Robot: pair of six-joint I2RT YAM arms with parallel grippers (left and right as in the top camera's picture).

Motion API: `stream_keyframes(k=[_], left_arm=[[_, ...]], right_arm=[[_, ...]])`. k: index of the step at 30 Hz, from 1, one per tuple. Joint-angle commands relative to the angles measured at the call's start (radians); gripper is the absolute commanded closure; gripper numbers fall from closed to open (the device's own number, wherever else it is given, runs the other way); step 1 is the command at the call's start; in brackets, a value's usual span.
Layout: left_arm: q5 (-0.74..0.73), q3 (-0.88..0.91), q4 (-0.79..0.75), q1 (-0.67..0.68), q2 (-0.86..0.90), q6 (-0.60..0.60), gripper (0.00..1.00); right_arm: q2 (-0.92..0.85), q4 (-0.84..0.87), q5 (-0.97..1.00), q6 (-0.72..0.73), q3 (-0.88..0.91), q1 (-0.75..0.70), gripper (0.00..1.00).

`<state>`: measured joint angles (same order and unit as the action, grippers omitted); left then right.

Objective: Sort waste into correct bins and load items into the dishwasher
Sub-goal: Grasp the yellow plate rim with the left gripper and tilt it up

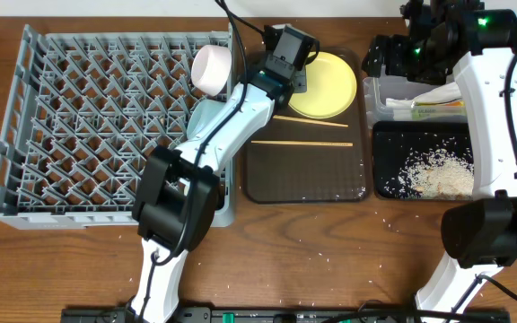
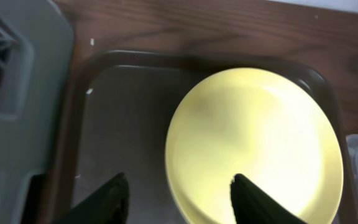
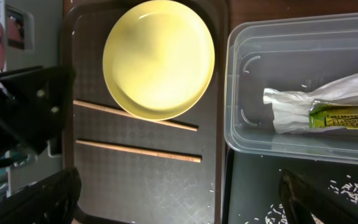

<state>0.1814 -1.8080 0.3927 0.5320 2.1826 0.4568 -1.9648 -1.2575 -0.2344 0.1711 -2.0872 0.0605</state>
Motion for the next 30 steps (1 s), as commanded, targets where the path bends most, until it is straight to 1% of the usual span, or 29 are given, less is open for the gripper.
stream_keyframes(k=[1, 4, 7, 10, 15, 26, 29, 30], left_arm=[[0.005, 0.000, -0.028, -0.003, 0.076, 0.035, 0.42], [0.061, 0.000, -0.082, -0.003, 0.124, 0.035, 0.36], [0.101, 0.000, -0.138, -0.005, 0.164, 0.018, 0.34], [0.101, 0.000, -0.211, -0.012, 0.206, -0.039, 0.29], [0.101, 0.000, -0.272, -0.024, 0.264, -0.060, 0.25], [0.094, 0.000, -0.366, -0.043, 0.383, -0.060, 0.25], [0.063, 0.000, -0.383, -0.038, 0.410, -0.059, 0.28], [0.051, 0.000, -0.383, -0.037, 0.416, -0.059, 0.33]], right_arm=[[0.003, 0.000, -0.002, -0.012, -0.005, 0.006, 0.01], [0.003, 0.000, -0.002, -0.012, -0.005, 0.006, 0.01], [0.003, 0.000, -0.002, -0.012, -0.005, 0.006, 0.01], [0.003, 0.000, -0.002, -0.012, -0.005, 0.006, 0.01], [0.003, 0.000, -0.002, -0.012, -0.005, 0.006, 0.01], [0.003, 0.000, -0.002, -0.012, -0.005, 0.006, 0.01], [0.003, 0.000, -0.001, -0.012, -0.005, 0.006, 0.01], [0.003, 0.000, -0.002, -0.012, -0.005, 0.006, 0.01]])
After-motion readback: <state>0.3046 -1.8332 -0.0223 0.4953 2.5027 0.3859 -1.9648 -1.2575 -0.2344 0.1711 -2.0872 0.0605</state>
